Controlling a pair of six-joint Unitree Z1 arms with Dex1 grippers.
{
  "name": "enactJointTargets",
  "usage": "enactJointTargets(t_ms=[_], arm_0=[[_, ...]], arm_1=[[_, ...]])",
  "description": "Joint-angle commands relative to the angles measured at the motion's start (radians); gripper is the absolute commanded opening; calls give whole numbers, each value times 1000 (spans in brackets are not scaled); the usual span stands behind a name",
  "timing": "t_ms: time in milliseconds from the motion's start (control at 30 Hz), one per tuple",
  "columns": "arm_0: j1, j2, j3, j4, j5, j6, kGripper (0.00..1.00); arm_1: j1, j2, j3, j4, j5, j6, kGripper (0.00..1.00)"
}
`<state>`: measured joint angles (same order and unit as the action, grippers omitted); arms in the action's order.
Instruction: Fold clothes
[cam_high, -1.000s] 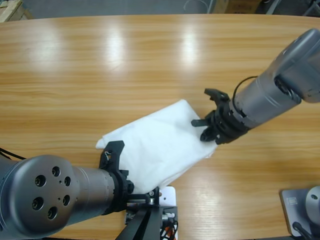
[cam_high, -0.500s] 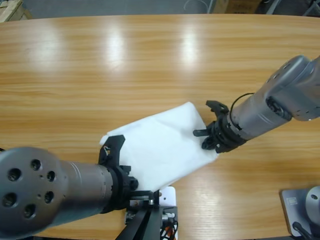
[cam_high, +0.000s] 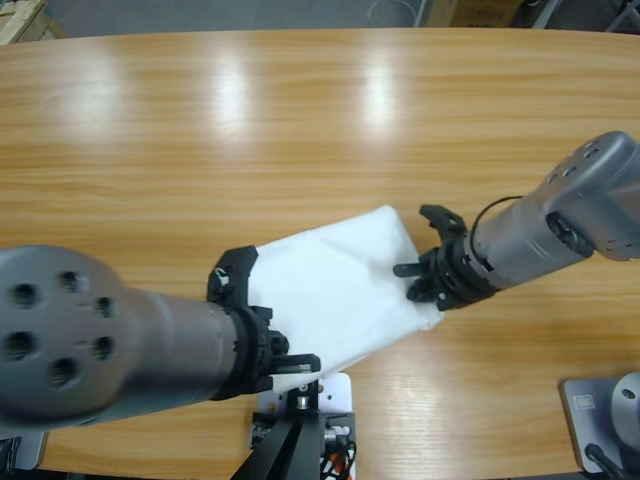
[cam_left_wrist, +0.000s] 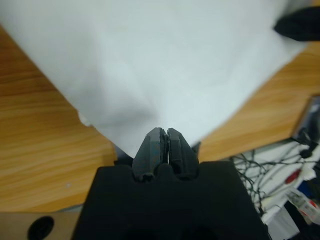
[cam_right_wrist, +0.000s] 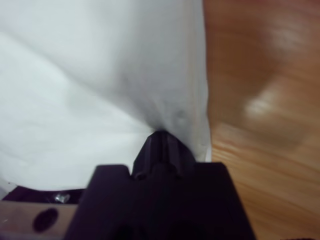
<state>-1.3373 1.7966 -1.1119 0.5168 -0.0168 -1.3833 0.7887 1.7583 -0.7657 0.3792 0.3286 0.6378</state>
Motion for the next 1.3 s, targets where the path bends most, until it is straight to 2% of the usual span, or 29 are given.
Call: enactJointTargets(t_ms=[33,167,333,433,533,633,733,900,1067,1300], arm_0=[[84,88,31,-1,5,9,0],[158,83,71,-28,6,20,0],[190,79,98,-36,5,27,0],[202,8,114,-35,6,32,0],[204,-42,89,-46,5,32,0],[204,-45,76,-46,5,29,0],[204,-54,46,-47,5,29,0],[188,53,-88,-103,-13,49,0],[173,174,-205,-118,-85,55,0],[125,231,-200,-116,-154,49,0]], arm_1=[[11,-18,68,90,-29,19,0],[11,-15,67,92,-27,20,0],[11,19,67,81,-16,20,0],[11,27,66,61,-15,28,0],[11,-22,64,77,-23,46,0],[11,-137,14,168,-56,59,0],[11,-158,-12,209,-62,58,0],[11,-125,-10,194,-56,57,0],[11,-118,-8,170,-48,54,0],[11,-68,0,155,-31,10,0]])
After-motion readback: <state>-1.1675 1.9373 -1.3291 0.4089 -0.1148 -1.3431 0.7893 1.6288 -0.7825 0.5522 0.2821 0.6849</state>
